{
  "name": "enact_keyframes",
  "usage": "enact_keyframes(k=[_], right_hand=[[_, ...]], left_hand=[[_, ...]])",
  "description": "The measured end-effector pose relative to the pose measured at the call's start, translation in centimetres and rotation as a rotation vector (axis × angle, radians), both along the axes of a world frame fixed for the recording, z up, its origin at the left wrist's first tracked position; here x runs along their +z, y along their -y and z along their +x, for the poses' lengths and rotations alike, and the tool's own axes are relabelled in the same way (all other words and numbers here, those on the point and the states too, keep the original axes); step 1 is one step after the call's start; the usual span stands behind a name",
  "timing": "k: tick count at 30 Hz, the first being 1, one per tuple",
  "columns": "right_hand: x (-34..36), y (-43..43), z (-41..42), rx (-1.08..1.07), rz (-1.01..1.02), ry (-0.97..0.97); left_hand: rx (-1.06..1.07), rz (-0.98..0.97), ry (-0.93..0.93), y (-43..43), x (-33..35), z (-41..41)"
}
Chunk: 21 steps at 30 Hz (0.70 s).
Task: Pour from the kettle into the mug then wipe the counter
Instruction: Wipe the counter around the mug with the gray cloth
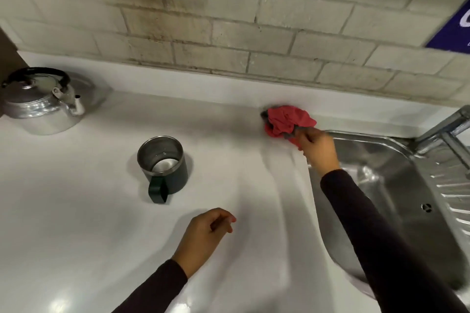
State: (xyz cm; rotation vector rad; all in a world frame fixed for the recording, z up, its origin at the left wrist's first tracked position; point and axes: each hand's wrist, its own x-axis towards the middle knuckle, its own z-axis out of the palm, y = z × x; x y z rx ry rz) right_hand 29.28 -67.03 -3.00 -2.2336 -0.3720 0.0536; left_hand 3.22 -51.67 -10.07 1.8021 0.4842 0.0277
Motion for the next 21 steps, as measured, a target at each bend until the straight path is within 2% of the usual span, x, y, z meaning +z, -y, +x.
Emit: enact_keyframes(k=[5, 7, 11, 16, 18, 21], right_hand=[[-0.1, -2.1, 8.4, 0.104, -0.291, 0.09], [-1.0, -2.6, 10.9, 0.081, -0.373, 0.089], [-1.8, -2.4, 13.0, 0.038, -0.593, -0.097], [-1.2, -1.7, 13.0, 0.107, -0.556, -0.277], [-1.8, -1.6, 11.9, 0.15, -0.518, -0.219], [-2.8, -1.3, 10.3, 0.096, -0.497, 0.003]], left_hand=[[0.097, 0.033, -0.014, 1.3, 0.5, 1.1], [0.125, 0.043, -0.015, 1.4, 0.5, 1.4], [0.172, 0.052, -0.04, 1.2, 0.4, 1.7], [0.193, 0.044, -0.041, 1.1, 0.4, 2.2], [0.201, 0.04, -0.042, 1.2, 0.3, 2.1], [0.175, 0.053, -0.031, 1.4, 0.3, 1.8]])
